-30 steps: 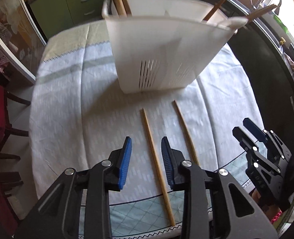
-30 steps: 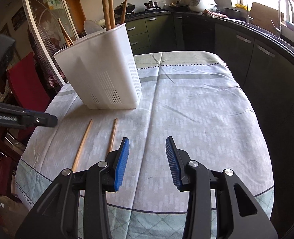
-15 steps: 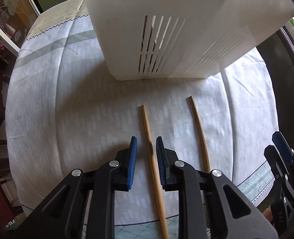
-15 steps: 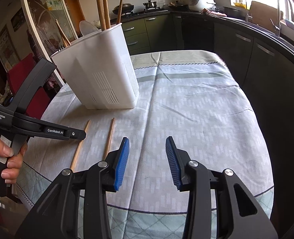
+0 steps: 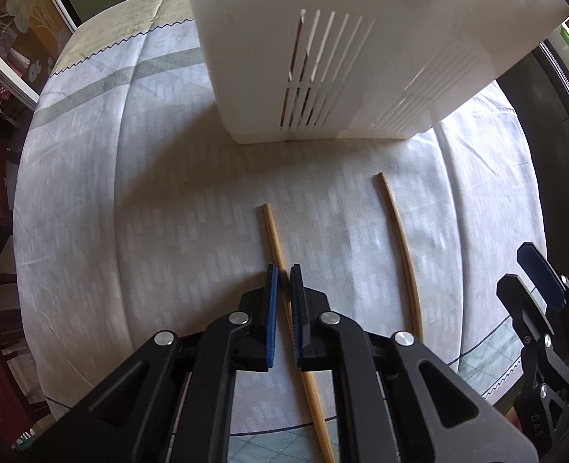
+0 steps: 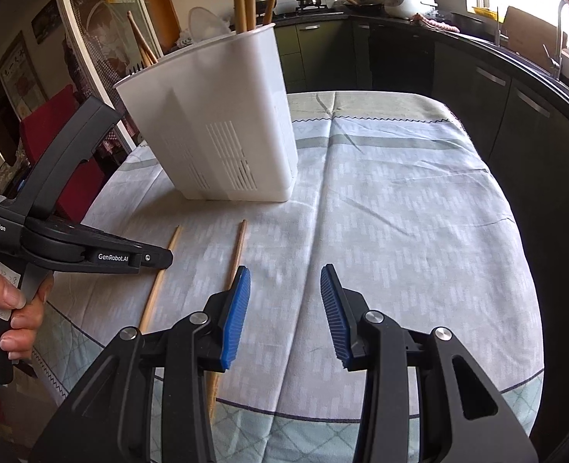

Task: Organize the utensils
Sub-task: 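Lower both grippers to the last two chopsticks and close on one each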

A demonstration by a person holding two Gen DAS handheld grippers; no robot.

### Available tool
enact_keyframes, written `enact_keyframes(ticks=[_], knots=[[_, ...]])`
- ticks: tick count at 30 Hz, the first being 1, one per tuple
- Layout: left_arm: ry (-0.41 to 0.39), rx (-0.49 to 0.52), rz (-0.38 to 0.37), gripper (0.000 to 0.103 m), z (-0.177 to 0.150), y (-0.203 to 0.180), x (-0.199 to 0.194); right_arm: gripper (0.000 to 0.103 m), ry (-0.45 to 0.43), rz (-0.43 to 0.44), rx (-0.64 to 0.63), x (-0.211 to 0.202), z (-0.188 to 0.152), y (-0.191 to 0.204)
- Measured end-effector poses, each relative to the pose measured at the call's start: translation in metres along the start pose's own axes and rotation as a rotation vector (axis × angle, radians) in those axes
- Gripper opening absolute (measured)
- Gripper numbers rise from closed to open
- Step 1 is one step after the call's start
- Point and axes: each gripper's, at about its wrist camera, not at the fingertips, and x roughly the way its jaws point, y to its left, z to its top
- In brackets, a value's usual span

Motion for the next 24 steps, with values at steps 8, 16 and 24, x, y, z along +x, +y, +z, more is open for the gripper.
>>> enact_keyframes(ticks=[8,16,24], knots=[[-0.006,0.014,0.014,0.007,-0.021,0.053,-0.012,0.038,0.111,-0.008,-0.104,0.04,0.017,0.039],[-0.011,0.025,0.006,0.007,-0.034,0.08,-0.018,0.038,0.192,-0.088,-0.168,0.078,0.014,0.059],[0.046,0.022,0.04,0.007,-0.034,0.055,-0.019,0.039,0.272,-0.089,-0.169,0.09,0.024,0.059]])
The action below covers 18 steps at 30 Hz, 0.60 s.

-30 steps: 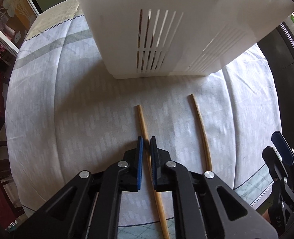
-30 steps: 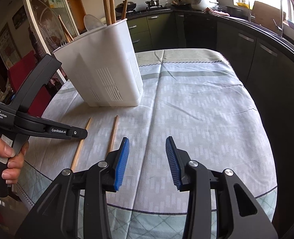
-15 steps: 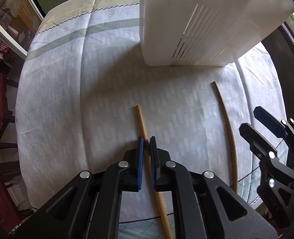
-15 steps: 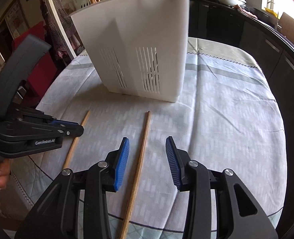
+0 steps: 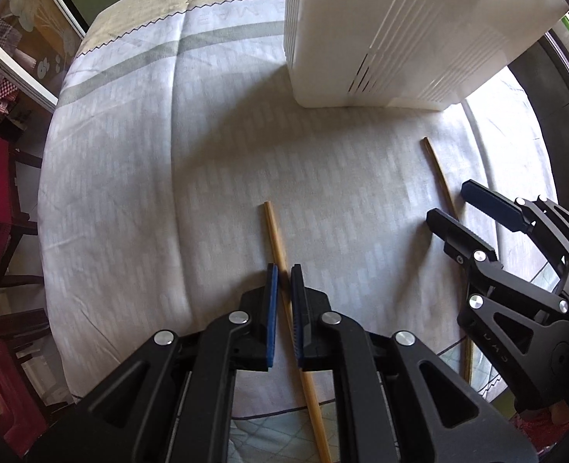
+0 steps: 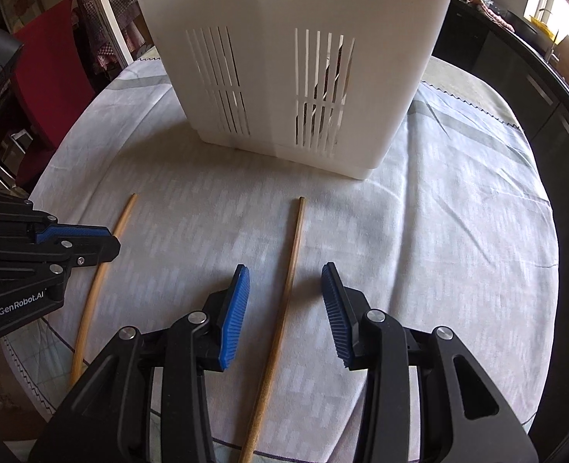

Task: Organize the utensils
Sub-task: 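Lower both grippers to the last two chopsticks and close on one each, then lift the chopsticks upright toward the caddy with both grippers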

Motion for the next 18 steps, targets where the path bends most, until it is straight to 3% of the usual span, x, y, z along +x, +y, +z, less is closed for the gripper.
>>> enact_keyframes(ticks=[9,13,15,18], knots=[[0.004,-0.005,0.039,0.007,-0.002,-0.018,0.003,0.037,0.038,-0.01,0.011,0.008,0.018,0.003],[-0.003,-0.01,0.032,0.007,-0.002,-0.019,0.003,0.013,0.012,-0.014,0.009,0.006,0.015,0.007],[-0.003,-0.008,0.034,0.007,-0.003,-0.02,0.001,0.007,0.008,-0.006,0.006,0.006,0.015,0.012],[-0.006,-0.008,0.03,0.007,-0.003,-0.02,0.0,0.006,-0.001,-0.014,0.004,0.008,0.015,0.016]])
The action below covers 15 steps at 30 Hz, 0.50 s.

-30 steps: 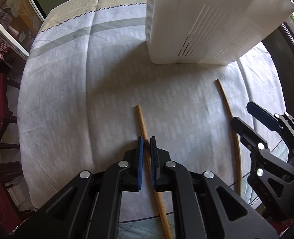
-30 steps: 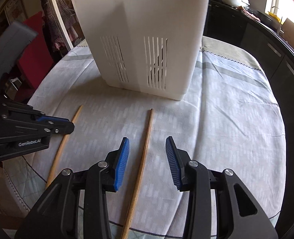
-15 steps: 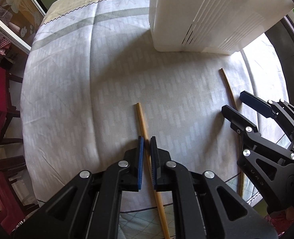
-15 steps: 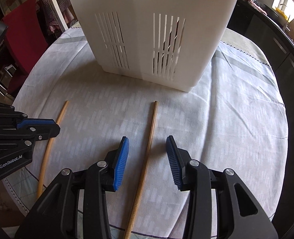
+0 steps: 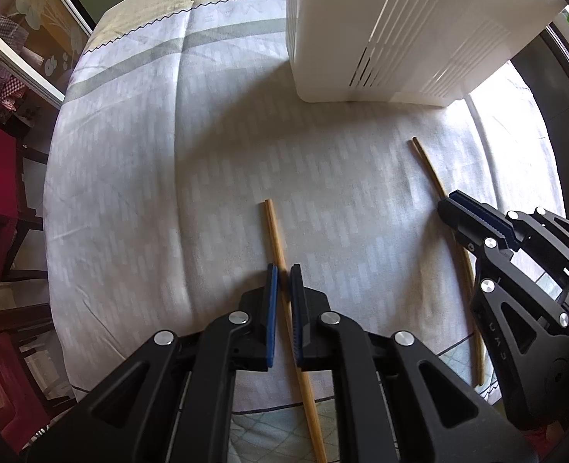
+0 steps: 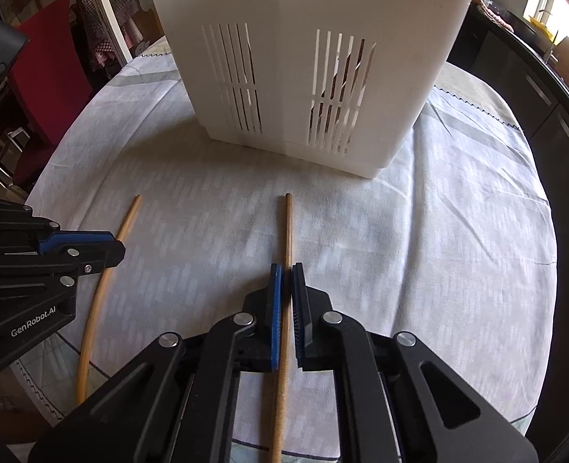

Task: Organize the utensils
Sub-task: 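Lift the chopsticks upright toward the caddy with both grippers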

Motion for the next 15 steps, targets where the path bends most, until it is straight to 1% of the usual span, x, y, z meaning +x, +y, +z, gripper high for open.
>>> enact_keyframes(ticks=[3,7,11,15], knots=[[-0.01,0.0,-0.009,0.007,0.002,0.002,0.001,0.006,-0.009,0.026,0.03,0.0,-0.002,-0.002],[-0.017,-0.006,-0.028,0.006,0.002,0.005,0.001,0.006,-0.048,0.051,0.061,-0.009,-0.006,-0.01],[-0.03,-0.021,-0.043,0.005,0.004,0.01,-0.003,0.006,-0.096,0.073,0.07,-0.029,-0.011,-0.016],[-0.066,-0.02,-0.057,0.005,0.005,0.019,-0.02,0.006,-0.161,0.095,0.078,-0.058,-0.017,-0.022]])
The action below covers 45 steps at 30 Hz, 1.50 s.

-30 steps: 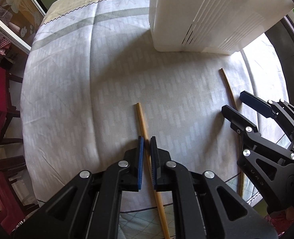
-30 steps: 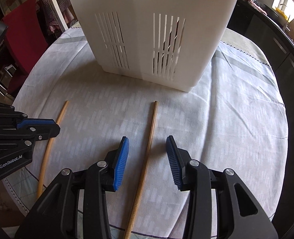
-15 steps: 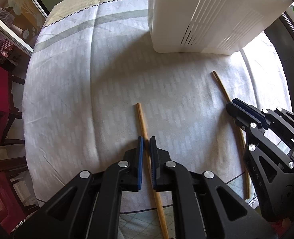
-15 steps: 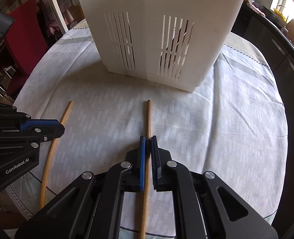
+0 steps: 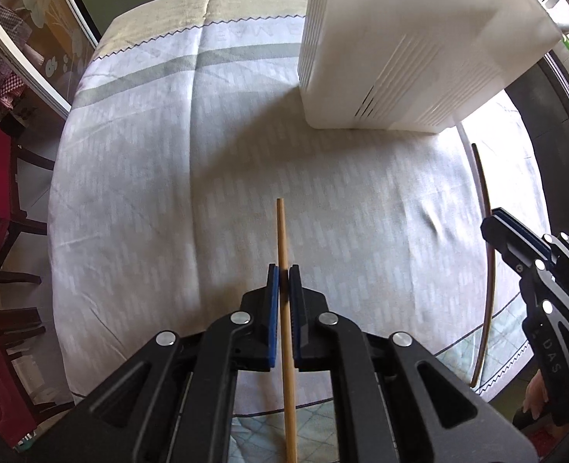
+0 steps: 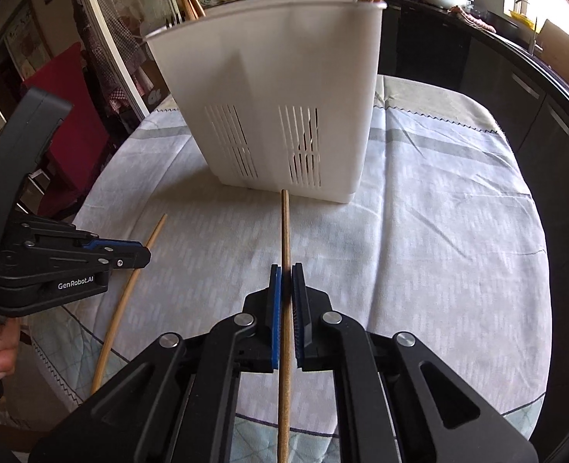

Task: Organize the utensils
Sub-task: 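Lift the chopsticks upright toward the caddy with both grippers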

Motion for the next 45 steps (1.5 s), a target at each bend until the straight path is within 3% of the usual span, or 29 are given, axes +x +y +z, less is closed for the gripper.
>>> enact_keyframes(ticks=[10,23,45], knots=[[-0.13,0.037,-0.019,0.005,-0.012,0.003,-0.064,0.006,-0.17,0.042,0.012,-0.074,-0.005,-0.002],[-0.32,0.104,-0.042,0.005,-0.043,-0.024,-0.132,0.006,-0.329,0.047,0.032,-0.146,-0.041,-0.009],[-0.56,0.158,-0.065,0.005,-0.106,-0.035,-0.166,0.006,-0.393,0.057,0.036,-0.176,-0.075,-0.014]])
